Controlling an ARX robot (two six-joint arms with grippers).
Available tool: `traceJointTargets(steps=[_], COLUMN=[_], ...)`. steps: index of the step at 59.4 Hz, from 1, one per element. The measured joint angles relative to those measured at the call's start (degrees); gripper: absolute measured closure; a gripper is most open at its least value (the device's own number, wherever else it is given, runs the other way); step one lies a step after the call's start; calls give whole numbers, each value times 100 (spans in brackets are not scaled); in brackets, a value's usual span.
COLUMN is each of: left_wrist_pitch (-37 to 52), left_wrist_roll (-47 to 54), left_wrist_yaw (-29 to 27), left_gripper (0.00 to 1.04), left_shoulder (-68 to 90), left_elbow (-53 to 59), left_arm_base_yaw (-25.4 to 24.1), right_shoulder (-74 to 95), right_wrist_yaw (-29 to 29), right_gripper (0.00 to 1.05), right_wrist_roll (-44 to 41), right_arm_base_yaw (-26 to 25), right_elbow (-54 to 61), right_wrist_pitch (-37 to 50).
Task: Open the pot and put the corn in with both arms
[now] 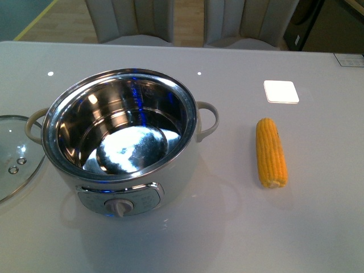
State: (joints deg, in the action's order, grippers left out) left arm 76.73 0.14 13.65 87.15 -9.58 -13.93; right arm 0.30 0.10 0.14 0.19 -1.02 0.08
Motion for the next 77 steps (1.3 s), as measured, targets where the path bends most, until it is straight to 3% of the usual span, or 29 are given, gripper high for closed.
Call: traceJointTargets(steps=[16,33,37,41,77], left_wrist_pitch=[-1023,-2964,-3270,-3587,-5624], left_wrist_roll=[-2,-7,-9,-4,-7], left_wrist_yaw=[-511,-852,-1300,-1325,-1366], left_gripper=[102,101,101,101,101], left_shoulder=[-1591,-3707,-4083,-4450,-6660], left_elbow=[614,761,789,835,879], left_arm_base_yaw=[498,861,1165,1357,1379], right_shoulder=[0,0,0,0,0], right_wrist_yaw=[2,4,4,-4,2], right_gripper=[9,9,9,9,9], right_wrist_roll=[0,0,0,0,0], right_arm_base_yaw=[0,0,0,0,0], right_elbow=[0,0,0,0,0], right_wrist_pitch=[0,0,0,0,0])
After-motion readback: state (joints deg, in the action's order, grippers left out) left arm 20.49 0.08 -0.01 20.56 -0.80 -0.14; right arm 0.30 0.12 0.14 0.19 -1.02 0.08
